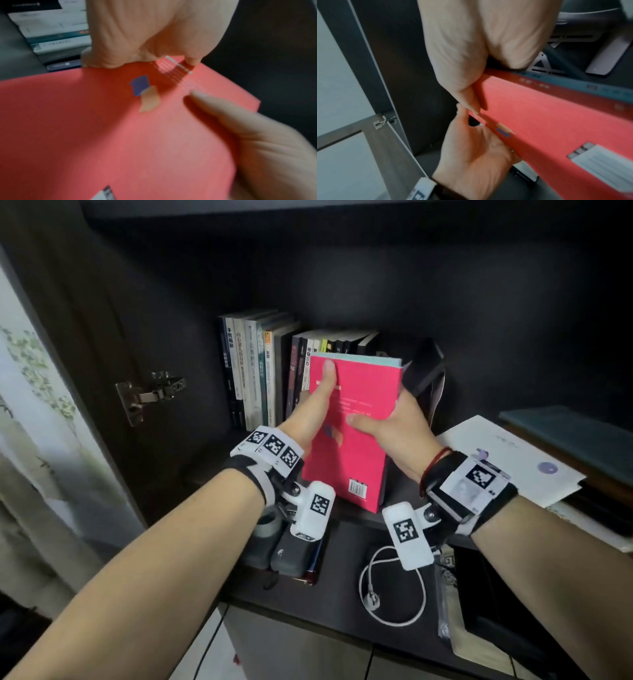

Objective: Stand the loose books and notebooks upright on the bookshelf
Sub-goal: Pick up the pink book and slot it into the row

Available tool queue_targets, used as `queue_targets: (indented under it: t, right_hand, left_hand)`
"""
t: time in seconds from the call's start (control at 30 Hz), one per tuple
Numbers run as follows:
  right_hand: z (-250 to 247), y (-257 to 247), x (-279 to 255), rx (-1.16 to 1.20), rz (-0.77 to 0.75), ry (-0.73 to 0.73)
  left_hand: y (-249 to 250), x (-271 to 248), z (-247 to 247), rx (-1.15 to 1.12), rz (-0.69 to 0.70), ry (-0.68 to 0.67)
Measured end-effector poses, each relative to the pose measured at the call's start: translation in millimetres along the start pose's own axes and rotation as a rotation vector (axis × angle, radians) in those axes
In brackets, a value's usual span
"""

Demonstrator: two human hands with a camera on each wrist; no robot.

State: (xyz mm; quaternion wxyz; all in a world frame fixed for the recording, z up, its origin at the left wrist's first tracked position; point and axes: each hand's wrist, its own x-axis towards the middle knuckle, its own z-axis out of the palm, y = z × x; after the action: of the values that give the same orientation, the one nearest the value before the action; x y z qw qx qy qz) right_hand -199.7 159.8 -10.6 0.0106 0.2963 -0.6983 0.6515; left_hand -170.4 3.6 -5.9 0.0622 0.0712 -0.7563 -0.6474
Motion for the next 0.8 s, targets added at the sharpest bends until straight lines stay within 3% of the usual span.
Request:
queue_targets:
  t: [0.07,0.17,0.2,0.43,0.67,0.8]
  right_hand:
    - [1,-9,4,-0.111,0.026,-0.092]
    - [-6,-9,3,-0.351,0.258,-0.333]
    - [-9,-5,2,-0.377,0.314,-0.351]
    - [-19,3,13,-0.378,0.285,0.078]
    - [-16,-5,13,-0.362,0.302,0.162]
    - [4,-5,25,-0.400,0.297,0.202]
  left_hand:
    - [0,5,3,-0.065,0.024,0.047]
    - [2,14,-2,-0.148,0.040,0.109]
    - [3,20,-5,-0.139,0.052,0.120]
    - [27,30,-7,0.004,0.107,0.019]
    - [23,51,0,-0.066,0.024,-0.201]
    - [25,50,-1,-0.103,0.050,-0.167]
